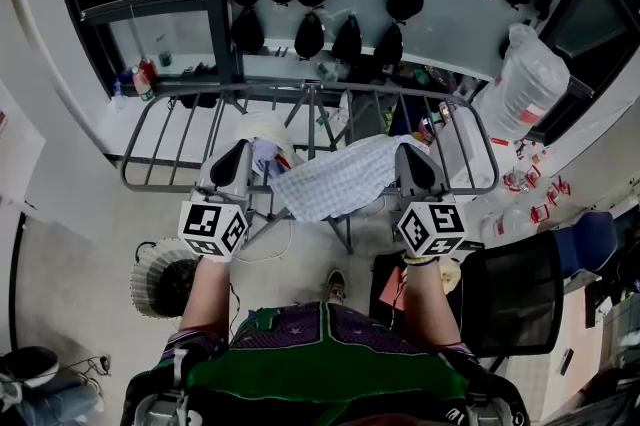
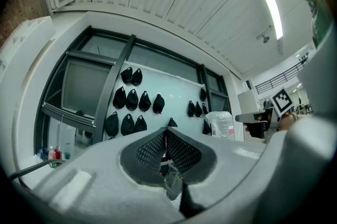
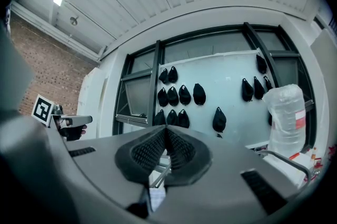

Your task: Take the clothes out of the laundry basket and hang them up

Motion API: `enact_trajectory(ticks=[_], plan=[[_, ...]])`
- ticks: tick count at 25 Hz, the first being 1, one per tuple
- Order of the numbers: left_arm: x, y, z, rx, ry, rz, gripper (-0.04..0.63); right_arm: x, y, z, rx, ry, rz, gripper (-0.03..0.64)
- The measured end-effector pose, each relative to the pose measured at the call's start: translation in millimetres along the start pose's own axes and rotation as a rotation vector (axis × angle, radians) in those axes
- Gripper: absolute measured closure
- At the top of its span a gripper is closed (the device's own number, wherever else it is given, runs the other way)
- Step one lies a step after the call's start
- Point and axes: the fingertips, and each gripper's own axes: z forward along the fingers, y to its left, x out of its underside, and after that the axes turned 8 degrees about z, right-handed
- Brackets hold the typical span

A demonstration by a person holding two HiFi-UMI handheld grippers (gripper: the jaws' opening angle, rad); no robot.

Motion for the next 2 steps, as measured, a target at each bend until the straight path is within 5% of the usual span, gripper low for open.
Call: enact_trajectory(ticks=[2], plan=[[1.3, 0.8, 1.4, 0.000, 0.000, -0.003, 0.577, 0.4, -0.7, 1.0, 0.001, 0.000, 0.002, 0.615]])
